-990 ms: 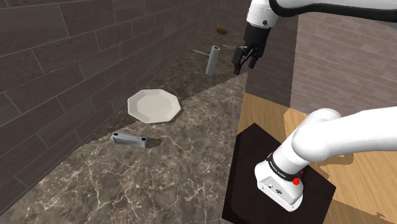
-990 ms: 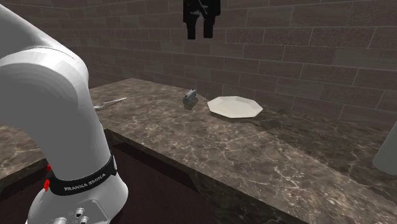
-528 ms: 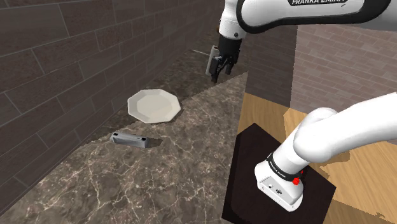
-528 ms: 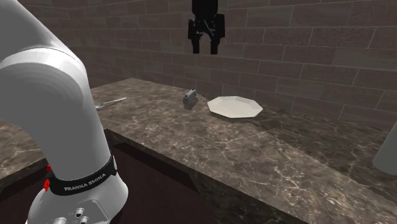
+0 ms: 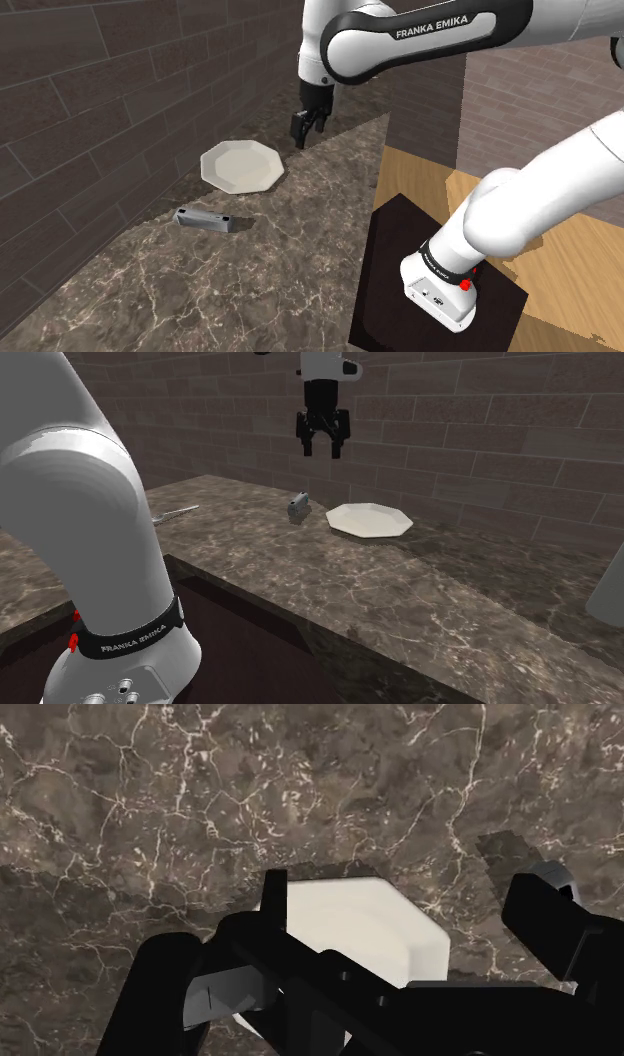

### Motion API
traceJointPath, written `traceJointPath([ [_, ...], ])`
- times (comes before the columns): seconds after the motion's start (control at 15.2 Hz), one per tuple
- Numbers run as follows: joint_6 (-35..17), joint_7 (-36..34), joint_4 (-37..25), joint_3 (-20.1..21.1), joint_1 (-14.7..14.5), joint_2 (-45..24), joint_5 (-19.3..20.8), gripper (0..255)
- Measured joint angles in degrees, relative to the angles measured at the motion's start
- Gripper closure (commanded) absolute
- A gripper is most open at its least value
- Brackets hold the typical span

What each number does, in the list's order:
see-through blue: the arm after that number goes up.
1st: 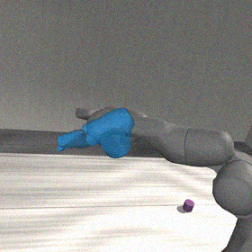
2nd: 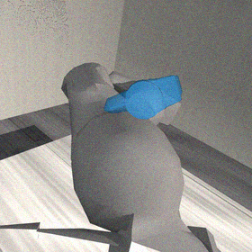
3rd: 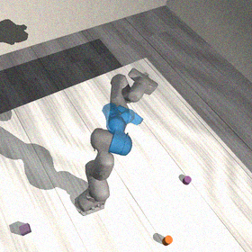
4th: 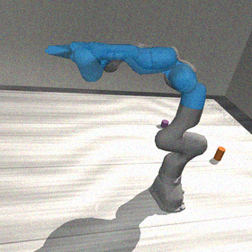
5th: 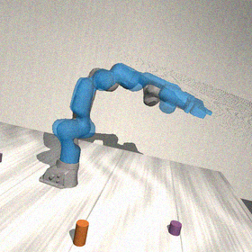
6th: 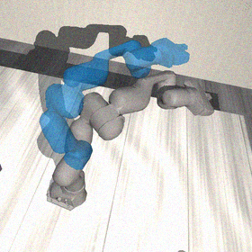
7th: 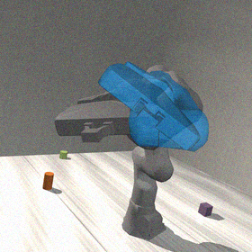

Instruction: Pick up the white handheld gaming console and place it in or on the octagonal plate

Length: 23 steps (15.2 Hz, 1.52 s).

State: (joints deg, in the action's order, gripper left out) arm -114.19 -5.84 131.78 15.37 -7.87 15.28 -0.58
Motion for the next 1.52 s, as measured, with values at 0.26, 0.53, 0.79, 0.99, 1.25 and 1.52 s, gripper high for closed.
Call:
traceJointPath([
  [0.26,-4.09,-0.47,-3.30,2.45,-1.40,-7.46,1.67,0],
  [0.53,-7.35,-1.35,-7.13,4.61,-3.03,-14.88,4.20,0],
  [0.79,-9.87,-2.77,-12.14,6.31,-5.22,-23.02,7.78,0],
  [0.99,-11.15,-3.20,-15.52,7.06,-6.96,-28.15,10.31,0],
  [1.25,-12.22,-4.18,-20.80,7.77,-10.14,-35.28,13.87,0],
  [1.52,-12.04,-4.34,-27.74,7.89,-13.72,-42.77,17.24,0],
])
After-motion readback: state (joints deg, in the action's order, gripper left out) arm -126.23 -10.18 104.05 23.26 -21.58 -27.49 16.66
